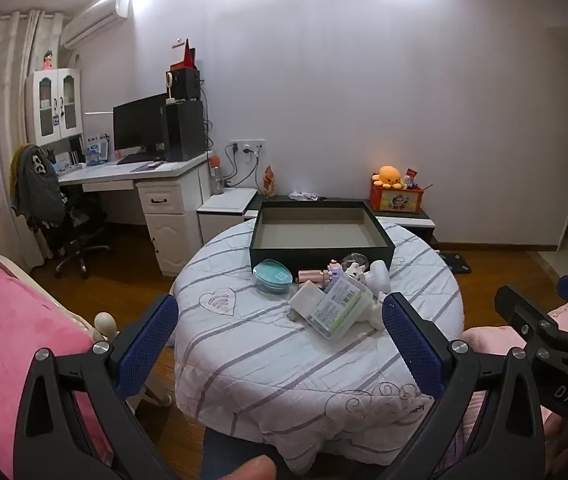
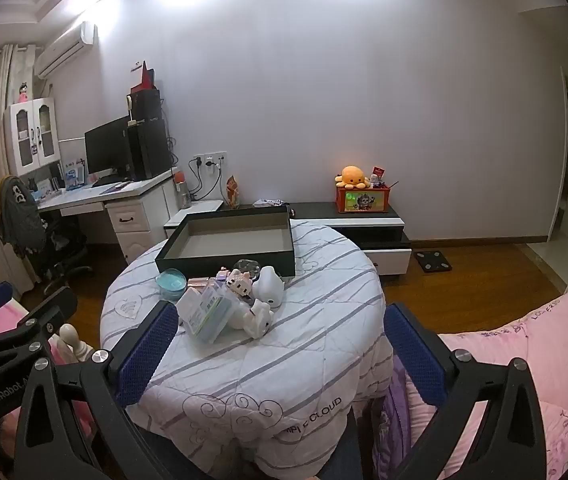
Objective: Organize rigid objects
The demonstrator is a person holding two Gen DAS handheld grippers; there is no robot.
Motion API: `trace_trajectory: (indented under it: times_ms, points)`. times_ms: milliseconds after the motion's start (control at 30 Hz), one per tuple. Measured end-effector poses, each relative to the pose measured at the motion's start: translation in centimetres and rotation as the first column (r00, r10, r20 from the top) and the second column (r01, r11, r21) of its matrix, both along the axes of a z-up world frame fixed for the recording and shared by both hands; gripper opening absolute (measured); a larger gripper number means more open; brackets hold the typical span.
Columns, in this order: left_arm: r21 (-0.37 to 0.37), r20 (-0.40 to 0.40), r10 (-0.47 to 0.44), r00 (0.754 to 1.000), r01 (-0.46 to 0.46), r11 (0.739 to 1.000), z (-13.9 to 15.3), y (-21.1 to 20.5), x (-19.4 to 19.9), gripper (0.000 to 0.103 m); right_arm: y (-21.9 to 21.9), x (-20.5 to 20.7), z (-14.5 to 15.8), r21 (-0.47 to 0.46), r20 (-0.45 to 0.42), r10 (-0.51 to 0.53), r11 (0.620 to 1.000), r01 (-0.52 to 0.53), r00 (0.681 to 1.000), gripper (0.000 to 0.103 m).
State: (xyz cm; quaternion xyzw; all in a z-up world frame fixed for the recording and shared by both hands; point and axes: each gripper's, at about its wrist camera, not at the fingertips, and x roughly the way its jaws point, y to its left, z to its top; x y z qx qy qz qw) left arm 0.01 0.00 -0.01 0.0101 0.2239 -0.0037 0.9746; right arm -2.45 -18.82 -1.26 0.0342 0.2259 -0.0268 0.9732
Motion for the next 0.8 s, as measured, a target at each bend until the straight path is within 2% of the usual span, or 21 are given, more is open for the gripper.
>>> trace_trajectory:
  times_ms: [800]
  points:
    - [-0.026, 0.006, 0.028, 1.0, -0.028, 0.999, 0.19, 0.7, 0.01, 0.103, 0.73, -0.06, -0.06, -0.013, -0.003, 0.004, 1.0, -0.004, 1.0, 0.103]
